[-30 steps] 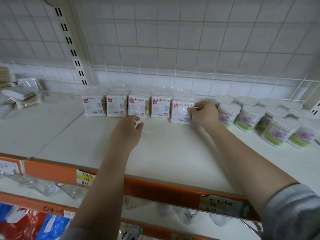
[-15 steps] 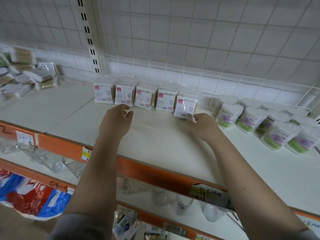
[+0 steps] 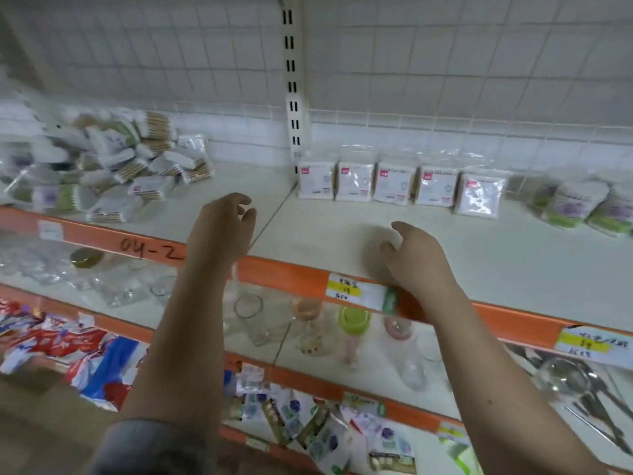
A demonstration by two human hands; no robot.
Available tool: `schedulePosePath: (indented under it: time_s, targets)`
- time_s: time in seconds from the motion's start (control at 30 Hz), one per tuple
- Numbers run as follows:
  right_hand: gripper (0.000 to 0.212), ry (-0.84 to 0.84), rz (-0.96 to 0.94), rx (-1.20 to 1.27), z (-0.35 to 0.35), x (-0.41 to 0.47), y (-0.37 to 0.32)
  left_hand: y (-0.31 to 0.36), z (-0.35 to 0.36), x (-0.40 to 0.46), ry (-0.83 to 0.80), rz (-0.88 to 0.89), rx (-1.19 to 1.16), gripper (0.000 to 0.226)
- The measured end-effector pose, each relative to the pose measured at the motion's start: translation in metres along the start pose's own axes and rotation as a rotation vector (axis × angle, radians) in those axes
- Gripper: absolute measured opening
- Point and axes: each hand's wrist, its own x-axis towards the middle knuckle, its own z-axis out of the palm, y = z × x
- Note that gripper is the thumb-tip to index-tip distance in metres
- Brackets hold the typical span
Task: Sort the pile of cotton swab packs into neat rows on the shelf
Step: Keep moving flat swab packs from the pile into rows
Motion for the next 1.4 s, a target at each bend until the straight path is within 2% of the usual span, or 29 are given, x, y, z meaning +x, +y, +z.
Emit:
schedulePosePath:
  time_s: [0.27,0.53,0.83,1.0,1.17,1.3,1.4]
  targets:
    - [0.043,0.034,0.030,0.033,0.070,-0.034,-0.110,-0.110,-0.084,0.002,-0.041,0.023,0.040,0.031]
    - [0.043,0.014,-0.010,0.036,0.107,-0.027,-0.174,-0.171,-0.119,0.011,-0.042,-0.050,-0.018,0.033]
    - [0.045,-0.040,-0.097,0.078,0.159,0.046,-0.231,-0.225,-0.125,0.077,0.052,-0.116,-0.035,0.030]
    - [0.046,-0.038,-0.140,0.103,0.174,0.112,-0.268,-0.235,-0.129,0.141,0.091,-0.050,0.017,0.029]
    - [0.045,-0.032,-0.245,0.065,0.186,0.172,-0.316,-0.249,-0.134,0.189,0.147,-0.057,0.035,0.029]
    - [0.024,-0.004,-0.424,0.065,0.204,0.203,-0.352,-0.265,-0.142,0.209,0.207,-0.074,-0.005,0.025]
    - [0.038,-0.010,-0.539,0.080,0.222,0.216,-0.371,-0.274,-0.147,0.220,0.241,-0.096,0.019,0.024]
